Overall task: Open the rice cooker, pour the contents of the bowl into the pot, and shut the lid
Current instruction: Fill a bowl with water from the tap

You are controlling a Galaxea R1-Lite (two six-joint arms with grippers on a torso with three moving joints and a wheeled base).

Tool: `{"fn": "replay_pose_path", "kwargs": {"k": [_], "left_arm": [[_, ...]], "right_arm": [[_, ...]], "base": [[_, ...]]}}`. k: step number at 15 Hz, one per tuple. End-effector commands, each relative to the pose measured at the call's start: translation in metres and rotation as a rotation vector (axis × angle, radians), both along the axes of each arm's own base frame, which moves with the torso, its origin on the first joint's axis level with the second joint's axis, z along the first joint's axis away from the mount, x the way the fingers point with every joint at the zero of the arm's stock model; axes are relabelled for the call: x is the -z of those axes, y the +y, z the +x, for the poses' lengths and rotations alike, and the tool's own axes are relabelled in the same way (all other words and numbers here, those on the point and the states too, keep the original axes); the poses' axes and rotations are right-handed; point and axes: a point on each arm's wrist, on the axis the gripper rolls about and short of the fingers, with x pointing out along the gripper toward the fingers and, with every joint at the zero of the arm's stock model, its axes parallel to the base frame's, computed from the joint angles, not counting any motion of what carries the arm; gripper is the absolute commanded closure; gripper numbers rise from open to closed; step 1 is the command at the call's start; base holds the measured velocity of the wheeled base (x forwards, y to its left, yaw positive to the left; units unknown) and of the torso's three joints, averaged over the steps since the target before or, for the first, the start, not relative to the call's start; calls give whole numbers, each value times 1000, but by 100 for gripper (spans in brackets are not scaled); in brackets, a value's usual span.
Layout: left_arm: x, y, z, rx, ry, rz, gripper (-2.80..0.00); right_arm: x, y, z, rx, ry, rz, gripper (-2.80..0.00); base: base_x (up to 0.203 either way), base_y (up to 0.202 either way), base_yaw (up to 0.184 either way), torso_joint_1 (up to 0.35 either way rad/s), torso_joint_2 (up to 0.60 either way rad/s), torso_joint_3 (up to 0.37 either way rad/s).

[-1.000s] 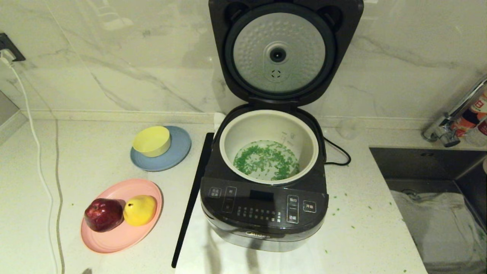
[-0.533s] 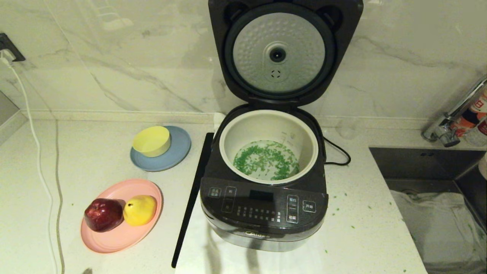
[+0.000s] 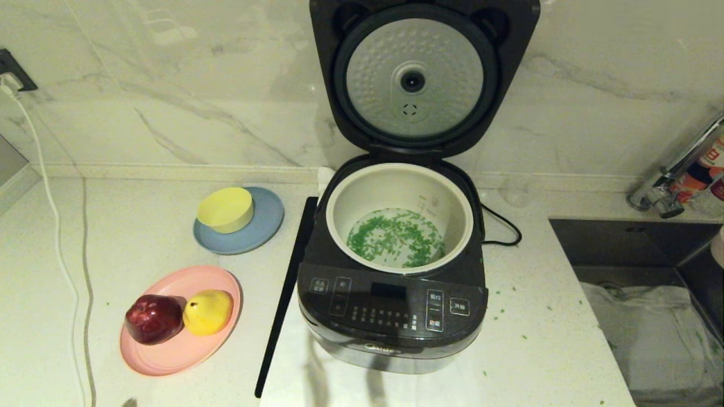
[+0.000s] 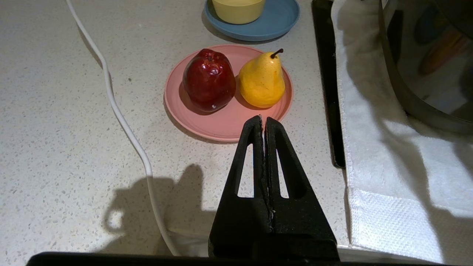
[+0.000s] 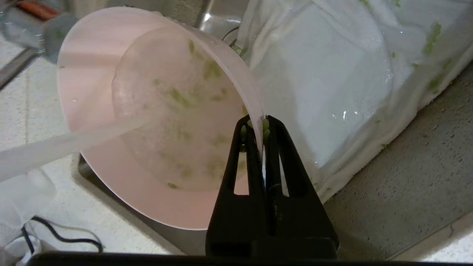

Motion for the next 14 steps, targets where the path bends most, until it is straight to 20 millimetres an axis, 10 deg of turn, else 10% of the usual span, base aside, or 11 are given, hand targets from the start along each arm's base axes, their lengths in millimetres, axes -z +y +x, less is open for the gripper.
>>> {"fn": "replay_pose_path", "kwargs": {"k": [1,14], "left_arm": [[2,0,1,0,9,0,0],[2,0,1,-1,8,0,0]], "right_arm": [[-13,12,-5,-10,10,18,0],[-42,173,-24,-394,164,89,0]], "base": [[0,0,0,0,0,0],[0,0,0,0,0,0]]}}
